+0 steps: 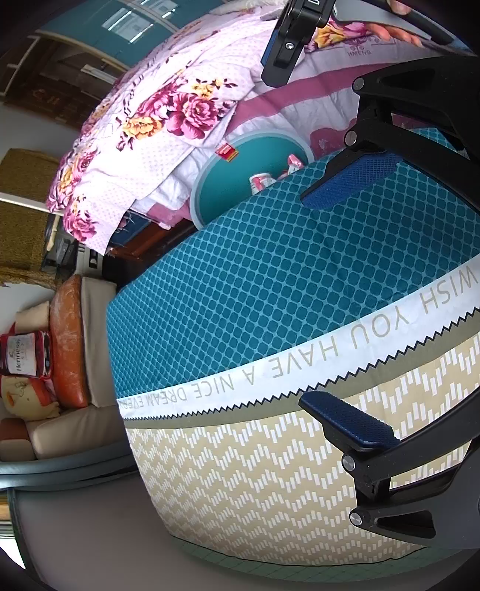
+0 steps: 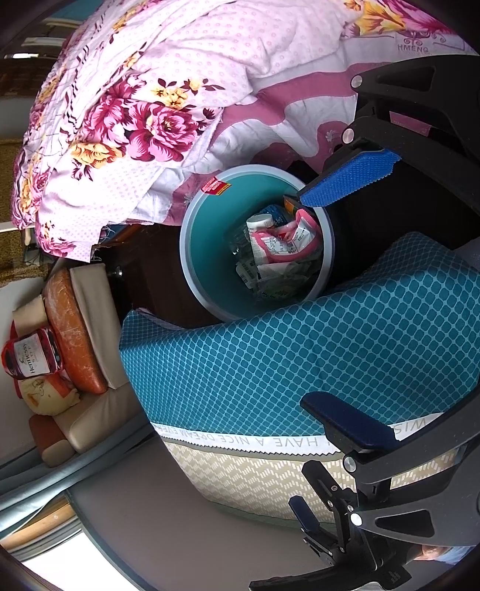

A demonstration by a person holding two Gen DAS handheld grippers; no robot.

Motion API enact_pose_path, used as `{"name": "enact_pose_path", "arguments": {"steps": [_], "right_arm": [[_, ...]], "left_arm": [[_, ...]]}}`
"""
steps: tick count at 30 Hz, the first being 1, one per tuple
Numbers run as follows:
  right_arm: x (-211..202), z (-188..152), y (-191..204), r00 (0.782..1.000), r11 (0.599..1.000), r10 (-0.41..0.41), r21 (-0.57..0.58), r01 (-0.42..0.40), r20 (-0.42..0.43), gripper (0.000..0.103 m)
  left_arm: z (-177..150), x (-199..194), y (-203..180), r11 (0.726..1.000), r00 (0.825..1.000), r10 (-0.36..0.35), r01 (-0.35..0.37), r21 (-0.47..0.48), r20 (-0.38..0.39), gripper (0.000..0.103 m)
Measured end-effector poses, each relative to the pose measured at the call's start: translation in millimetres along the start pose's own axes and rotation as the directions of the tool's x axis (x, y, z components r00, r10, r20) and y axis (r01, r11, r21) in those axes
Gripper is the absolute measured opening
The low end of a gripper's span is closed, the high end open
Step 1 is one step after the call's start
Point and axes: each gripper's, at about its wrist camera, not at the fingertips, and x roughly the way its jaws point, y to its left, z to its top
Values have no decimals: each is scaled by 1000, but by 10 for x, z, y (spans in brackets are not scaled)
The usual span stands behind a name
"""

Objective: Collect trash

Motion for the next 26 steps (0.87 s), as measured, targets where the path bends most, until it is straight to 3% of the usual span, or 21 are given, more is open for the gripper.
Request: {"name": "enact_pose_path", "arguments": {"steps": [26], "right_arm": [[26,-16,-63,1000,1000,-10,15,10,-5,96]], "left_arm": [[-38,45,-21,1000,1000,8,-8,21,-23,99]]}}
